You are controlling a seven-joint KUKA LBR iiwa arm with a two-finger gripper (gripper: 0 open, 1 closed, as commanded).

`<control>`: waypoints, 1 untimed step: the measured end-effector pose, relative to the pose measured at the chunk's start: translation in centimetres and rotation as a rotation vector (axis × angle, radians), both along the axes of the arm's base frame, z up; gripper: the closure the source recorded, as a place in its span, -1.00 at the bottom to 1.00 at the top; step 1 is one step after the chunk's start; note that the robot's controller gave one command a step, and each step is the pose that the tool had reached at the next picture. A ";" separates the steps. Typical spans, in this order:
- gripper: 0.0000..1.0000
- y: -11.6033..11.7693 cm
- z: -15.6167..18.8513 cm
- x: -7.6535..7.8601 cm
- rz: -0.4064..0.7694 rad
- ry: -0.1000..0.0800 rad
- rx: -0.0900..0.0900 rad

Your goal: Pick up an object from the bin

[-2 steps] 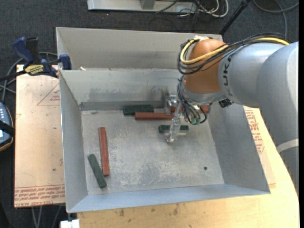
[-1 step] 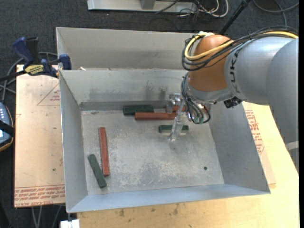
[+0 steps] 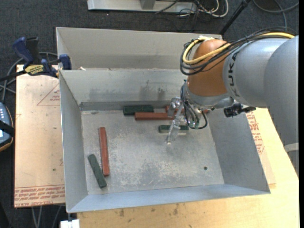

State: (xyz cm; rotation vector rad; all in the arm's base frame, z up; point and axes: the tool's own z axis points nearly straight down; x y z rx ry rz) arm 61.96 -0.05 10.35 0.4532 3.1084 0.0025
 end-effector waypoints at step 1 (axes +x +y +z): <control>-1.00 -1.0 -3.3 0.4 -0.087 -0.005 0.000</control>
Offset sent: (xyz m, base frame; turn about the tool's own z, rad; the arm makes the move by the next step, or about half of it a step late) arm 0.0026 -0.0109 -0.0335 0.0892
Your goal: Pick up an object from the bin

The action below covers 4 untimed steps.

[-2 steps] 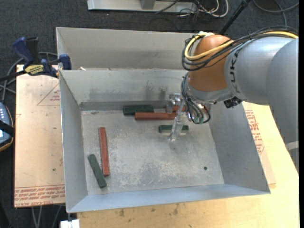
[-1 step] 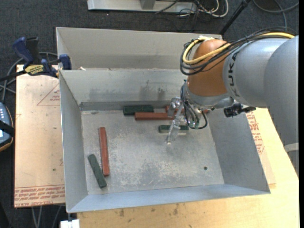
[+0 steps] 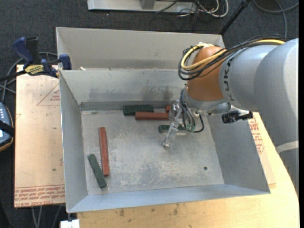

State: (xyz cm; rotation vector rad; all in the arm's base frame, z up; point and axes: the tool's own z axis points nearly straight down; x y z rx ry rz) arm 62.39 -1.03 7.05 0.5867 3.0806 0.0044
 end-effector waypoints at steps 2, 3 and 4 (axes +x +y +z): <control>1.00 0.0 0.4 0.3 0.002 -0.005 -0.001; 1.00 0.0 1.0 0.5 0.004 0.002 -0.001; 1.00 0.1 8.0 0.7 0.006 -0.003 -0.001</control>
Offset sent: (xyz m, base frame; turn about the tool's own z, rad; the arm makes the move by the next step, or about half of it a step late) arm 0.0000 0.0000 0.0000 0.0000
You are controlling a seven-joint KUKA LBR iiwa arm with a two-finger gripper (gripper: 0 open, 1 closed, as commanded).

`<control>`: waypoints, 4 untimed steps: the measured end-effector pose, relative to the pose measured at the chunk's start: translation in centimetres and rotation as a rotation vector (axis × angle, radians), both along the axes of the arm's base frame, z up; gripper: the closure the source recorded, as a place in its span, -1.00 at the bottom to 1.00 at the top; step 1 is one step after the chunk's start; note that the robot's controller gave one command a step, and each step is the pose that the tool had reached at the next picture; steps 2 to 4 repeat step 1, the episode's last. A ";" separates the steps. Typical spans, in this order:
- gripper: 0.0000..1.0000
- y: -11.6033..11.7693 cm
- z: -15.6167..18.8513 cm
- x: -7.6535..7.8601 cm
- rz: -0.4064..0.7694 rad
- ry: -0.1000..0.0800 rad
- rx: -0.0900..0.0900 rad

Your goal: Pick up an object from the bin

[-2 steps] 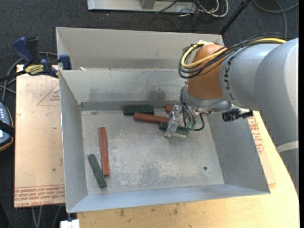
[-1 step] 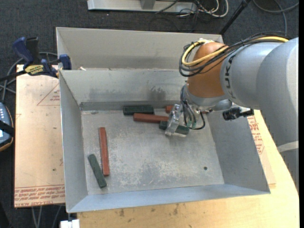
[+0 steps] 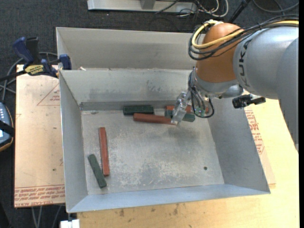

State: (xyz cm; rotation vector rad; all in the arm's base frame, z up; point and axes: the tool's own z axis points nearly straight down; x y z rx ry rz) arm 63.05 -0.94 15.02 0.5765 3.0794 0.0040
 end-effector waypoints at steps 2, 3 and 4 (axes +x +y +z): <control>1.00 0.0 2.2 0.1 0.002 0.004 0.000; 1.00 0.0 2.2 0.1 0.002 0.004 0.000; 1.00 0.0 2.2 0.1 0.002 0.004 0.000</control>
Offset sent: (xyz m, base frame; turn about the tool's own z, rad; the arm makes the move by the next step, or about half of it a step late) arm 0.0000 0.0000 0.0206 0.0000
